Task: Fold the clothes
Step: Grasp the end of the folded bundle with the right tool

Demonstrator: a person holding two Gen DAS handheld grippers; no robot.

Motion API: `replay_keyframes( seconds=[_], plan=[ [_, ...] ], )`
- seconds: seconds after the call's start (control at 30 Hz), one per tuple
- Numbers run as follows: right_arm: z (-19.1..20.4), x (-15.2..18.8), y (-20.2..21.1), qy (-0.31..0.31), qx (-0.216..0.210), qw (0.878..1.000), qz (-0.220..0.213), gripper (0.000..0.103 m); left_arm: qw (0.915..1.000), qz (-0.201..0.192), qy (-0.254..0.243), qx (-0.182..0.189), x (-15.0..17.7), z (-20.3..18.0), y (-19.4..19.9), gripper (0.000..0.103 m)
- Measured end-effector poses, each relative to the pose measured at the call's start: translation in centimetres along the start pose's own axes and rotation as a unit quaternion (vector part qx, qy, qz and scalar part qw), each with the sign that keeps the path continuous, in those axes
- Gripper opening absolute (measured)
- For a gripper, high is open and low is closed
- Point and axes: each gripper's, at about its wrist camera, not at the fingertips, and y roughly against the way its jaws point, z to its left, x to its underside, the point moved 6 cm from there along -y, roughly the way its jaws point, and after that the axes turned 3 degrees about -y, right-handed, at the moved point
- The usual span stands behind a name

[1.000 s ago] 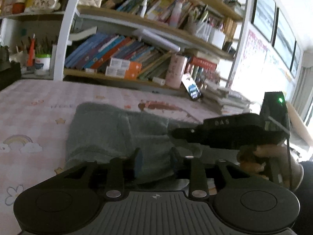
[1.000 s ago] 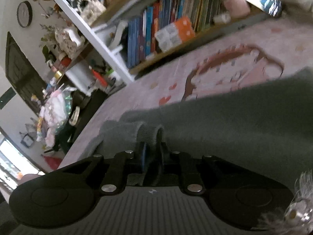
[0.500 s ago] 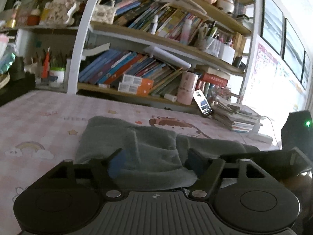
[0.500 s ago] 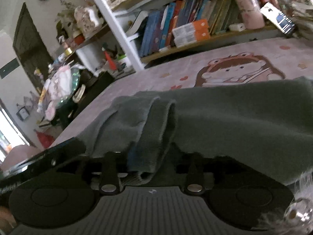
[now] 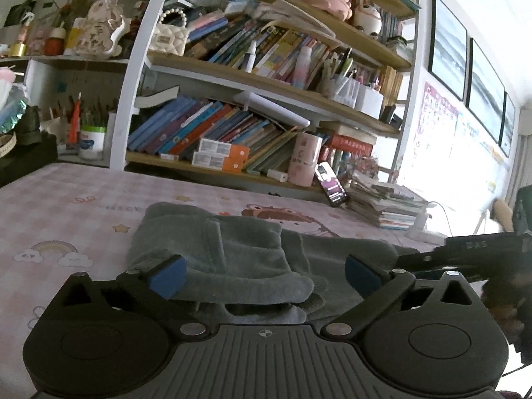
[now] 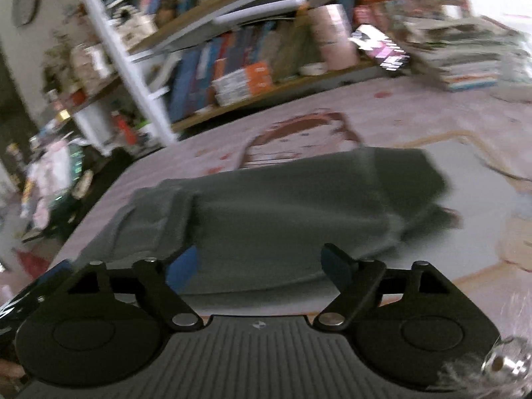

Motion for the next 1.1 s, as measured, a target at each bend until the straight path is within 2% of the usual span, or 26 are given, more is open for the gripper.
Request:
replay_keyframes(
  seconds=[0.23, 0.4, 0.63, 0.8, 0.83, 0.93, 1.0, 1.03, 1.1],
  plan=[
    [-4.9, 0.0, 0.3, -0.11, 0.065, 0.992, 0.015, 0.085, 1.0, 0.003, -0.001, 0.003, 0.6, 0.8, 0.8, 0.103],
    [-6.2, -0.1, -0.3, -0.179, 0.065, 0.982, 0.016, 0.086, 0.9995, -0.013, -0.006, 0.029, 0.5, 0.4, 1.8, 0.103],
    [-6.9, -1.2, -1.3, -0.221, 0.077, 0.972, -0.007, 0.083, 0.9995, -0.009, -0.015, 0.026, 1.0, 0.3, 1.5, 0.103],
    [-8.0, -1.3, -1.2, -0.299, 0.073, 0.95, -0.043, 0.081, 0.9996, -0.011, -0.011, 0.022, 1.0, 0.6, 1.6, 0.103],
    [-8.3, -1.3, -1.1, -0.317, 0.071, 0.944, -0.049, 0.079, 0.9996, -0.012, -0.01, 0.022, 1.0, 0.6, 1.6, 0.103],
    [-8.8, -1.3, -1.1, -0.345, 0.086, 0.933, -0.06, 0.062, 0.9996, -0.013, -0.008, 0.022, 1.0, 0.7, 1.7, 0.103],
    [-9.2, -1.3, -1.2, -0.351, 0.101, 0.929, -0.062, 0.044, 0.9996, -0.013, -0.009, 0.023, 0.9, 0.7, 1.8, 0.103],
    [-9.3, -1.4, -1.3, -0.351, 0.103, 0.929, -0.064, 0.039, 0.9996, -0.014, -0.009, 0.024, 0.9, 0.7, 1.8, 0.103],
    [-9.2, -1.6, -1.5, -0.342, 0.098, 0.932, -0.069, 0.022, 0.9996, -0.014, -0.009, 0.025, 0.9, 0.8, 1.8, 0.103]
  ],
)
